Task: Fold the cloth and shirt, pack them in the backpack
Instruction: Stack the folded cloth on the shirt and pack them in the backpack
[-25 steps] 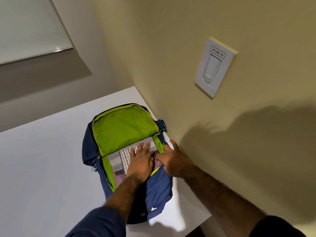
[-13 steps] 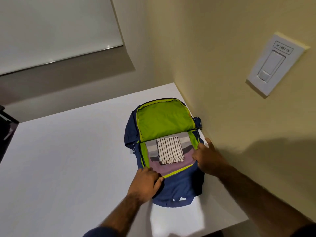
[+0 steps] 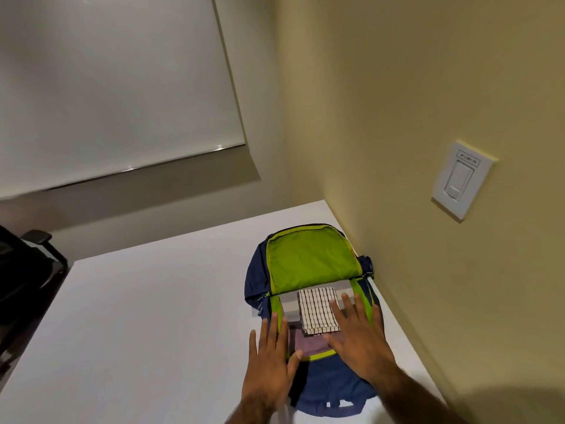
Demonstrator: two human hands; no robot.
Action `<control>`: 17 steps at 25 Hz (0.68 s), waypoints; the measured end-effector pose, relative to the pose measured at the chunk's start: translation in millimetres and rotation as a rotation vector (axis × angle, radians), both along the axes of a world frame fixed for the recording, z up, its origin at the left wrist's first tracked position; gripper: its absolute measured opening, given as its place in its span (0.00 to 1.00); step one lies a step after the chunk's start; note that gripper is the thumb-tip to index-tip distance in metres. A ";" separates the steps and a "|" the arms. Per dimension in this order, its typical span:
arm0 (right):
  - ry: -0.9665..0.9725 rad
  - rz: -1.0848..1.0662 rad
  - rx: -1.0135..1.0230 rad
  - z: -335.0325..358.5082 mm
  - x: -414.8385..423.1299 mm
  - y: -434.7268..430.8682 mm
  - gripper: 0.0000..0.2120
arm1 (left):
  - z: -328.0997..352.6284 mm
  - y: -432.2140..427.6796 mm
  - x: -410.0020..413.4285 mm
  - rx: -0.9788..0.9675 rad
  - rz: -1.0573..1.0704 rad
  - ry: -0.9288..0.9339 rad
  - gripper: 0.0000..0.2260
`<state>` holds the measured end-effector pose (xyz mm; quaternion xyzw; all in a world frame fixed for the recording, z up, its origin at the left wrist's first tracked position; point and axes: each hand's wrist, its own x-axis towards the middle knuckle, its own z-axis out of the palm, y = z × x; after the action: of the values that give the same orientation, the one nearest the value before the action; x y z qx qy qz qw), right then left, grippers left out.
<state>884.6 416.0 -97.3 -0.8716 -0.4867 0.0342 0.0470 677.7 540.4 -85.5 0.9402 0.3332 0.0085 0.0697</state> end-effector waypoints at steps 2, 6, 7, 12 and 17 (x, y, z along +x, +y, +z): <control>0.015 -0.027 -0.004 3.2 -13.1 -0.8 0.38 | 7.2 7.3 -3.9 0.035 -0.025 0.112 0.33; 0.024 -0.103 -0.011 13.2 -27.8 1.5 0.36 | 29.1 35.9 -22.8 0.096 -0.013 -0.025 0.35; 0.028 -0.107 -0.013 16.8 -29.9 3.4 0.35 | 30.5 43.2 -28.0 0.075 -0.007 -0.046 0.35; -0.024 -0.038 0.023 33.7 -53.0 12.8 0.40 | 38.0 68.4 -65.1 0.037 -0.003 -0.198 0.38; -0.219 -0.087 -0.067 56.5 -70.1 -9.0 0.36 | 37.6 95.9 -94.3 0.005 -0.012 -0.185 0.37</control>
<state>814.5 406.9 -40.8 -0.8915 -0.4493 -0.0471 -0.0345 583.5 636.4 -48.0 0.9375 0.3199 0.0960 0.0978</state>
